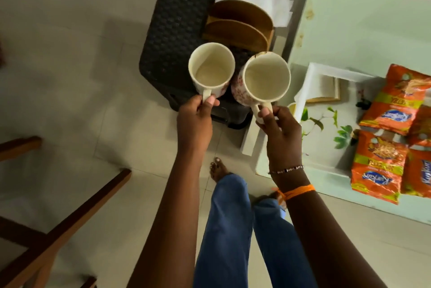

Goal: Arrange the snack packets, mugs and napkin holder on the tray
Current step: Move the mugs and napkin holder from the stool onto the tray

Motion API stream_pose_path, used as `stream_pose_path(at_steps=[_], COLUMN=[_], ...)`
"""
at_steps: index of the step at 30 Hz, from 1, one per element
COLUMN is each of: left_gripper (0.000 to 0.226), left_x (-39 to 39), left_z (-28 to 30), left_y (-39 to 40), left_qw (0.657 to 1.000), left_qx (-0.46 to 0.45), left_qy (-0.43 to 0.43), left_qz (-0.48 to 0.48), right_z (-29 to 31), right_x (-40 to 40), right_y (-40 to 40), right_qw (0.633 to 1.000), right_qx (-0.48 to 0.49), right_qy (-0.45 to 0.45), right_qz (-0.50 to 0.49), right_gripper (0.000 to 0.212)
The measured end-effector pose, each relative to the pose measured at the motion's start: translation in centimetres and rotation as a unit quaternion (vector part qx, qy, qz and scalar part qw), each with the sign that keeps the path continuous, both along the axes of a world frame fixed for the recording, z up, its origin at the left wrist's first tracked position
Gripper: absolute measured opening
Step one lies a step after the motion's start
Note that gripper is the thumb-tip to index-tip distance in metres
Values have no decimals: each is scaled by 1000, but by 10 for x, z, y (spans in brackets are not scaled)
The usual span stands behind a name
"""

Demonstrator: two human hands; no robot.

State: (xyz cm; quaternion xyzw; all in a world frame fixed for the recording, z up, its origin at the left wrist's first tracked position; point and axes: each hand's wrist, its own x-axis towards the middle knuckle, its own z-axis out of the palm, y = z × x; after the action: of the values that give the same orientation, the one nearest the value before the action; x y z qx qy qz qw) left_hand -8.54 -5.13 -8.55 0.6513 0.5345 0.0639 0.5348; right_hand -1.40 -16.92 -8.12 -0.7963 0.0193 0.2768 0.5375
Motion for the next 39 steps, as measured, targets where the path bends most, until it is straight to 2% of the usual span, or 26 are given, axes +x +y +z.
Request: stream_pose_path(at_steps=[6,12,16,20,23,27,32,39], left_gripper=[20,17,19,20,21,22,23,28], left_x=[-2,12,25,32,33,31,29,33], left_z=[13,14,4,-9,-19,-27,-33,-31], left_y=[-82,-162,-189,-205,-214,-227,-237,-236], left_qw=[999,995,991,990,989,990,991,986], left_qx=[-10,-32,-21,-16,-13,-19,-3,-3], left_qy=[-2,2,-11,0,-3,12,36,64], left_qz=[-32,-94,-130,-143,-149,-141,-131,-153], right_z=[15,2,-12,-25,-32,-39,-41,-40], right_x=[-4,13,25,32,35,34,35,41], right_y=[-88,-160,-189,-204,-212,-222,-229,-238], right_qw=[999,990,986,986,989,993,990,977], right_qx=[-4,0,-1,-9,-32,-83,-143,-203], right_qy=[-17,28,48,64,50,18,-9,-20], right_qz=[-51,-141,-162,-152,-138,-79,0,58], right_gripper=[16,12,10,11,20,25,20,26])
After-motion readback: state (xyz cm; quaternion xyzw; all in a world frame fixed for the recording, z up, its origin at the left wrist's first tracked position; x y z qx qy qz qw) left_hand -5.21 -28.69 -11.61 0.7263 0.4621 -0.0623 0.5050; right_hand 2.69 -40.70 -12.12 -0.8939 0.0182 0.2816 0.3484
